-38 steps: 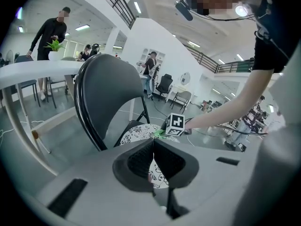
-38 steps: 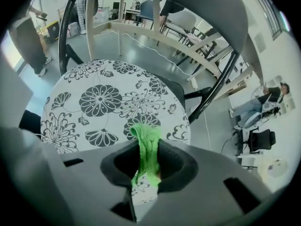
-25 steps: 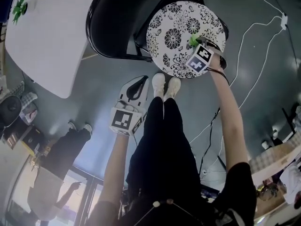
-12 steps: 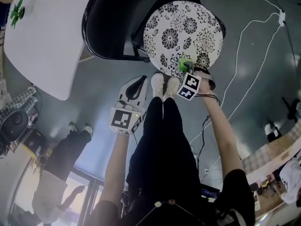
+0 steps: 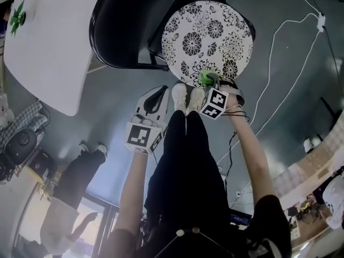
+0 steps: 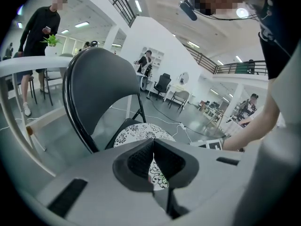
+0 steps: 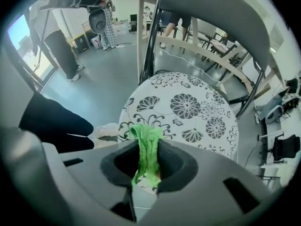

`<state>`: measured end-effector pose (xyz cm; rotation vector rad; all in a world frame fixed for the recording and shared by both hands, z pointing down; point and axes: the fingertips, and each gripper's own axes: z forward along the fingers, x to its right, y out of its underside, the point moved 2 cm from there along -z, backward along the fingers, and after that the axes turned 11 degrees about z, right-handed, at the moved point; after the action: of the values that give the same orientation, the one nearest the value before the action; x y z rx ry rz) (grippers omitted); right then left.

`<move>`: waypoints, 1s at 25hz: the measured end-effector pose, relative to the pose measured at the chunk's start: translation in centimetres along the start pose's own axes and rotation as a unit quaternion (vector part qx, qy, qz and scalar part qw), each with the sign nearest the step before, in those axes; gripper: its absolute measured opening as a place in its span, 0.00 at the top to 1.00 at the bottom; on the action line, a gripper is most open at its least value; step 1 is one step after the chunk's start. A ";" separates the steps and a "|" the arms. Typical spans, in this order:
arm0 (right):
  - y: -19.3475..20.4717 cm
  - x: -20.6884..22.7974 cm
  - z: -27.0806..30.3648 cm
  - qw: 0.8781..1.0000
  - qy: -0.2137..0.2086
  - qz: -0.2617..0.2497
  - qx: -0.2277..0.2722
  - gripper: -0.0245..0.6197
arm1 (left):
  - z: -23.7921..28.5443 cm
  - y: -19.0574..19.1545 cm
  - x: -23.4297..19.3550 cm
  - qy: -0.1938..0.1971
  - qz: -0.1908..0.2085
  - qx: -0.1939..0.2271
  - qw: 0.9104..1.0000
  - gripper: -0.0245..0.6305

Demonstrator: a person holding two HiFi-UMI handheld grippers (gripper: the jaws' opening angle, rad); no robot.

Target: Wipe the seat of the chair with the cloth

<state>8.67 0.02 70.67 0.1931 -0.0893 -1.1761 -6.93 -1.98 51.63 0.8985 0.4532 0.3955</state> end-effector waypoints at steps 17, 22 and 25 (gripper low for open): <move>3.0 21.6 -1.4 0.983 0.151 0.096 -0.031 0.82 | -0.2 -0.7 -0.3 0.005 0.012 -0.010 1.000 0.95; 4.3 22.0 -0.8 0.986 0.133 0.094 -0.048 0.83 | -0.3 -0.6 -0.4 0.005 0.011 -0.014 1.000 0.95; 5.2 20.8 0.0 0.987 0.122 0.088 -0.063 0.83 | -0.3 -0.5 -0.5 0.003 0.007 -0.016 1.000 0.95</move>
<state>21.37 -17.21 71.09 0.2107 0.1800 -0.9702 -7.42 -2.27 51.12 0.8706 0.4448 0.4178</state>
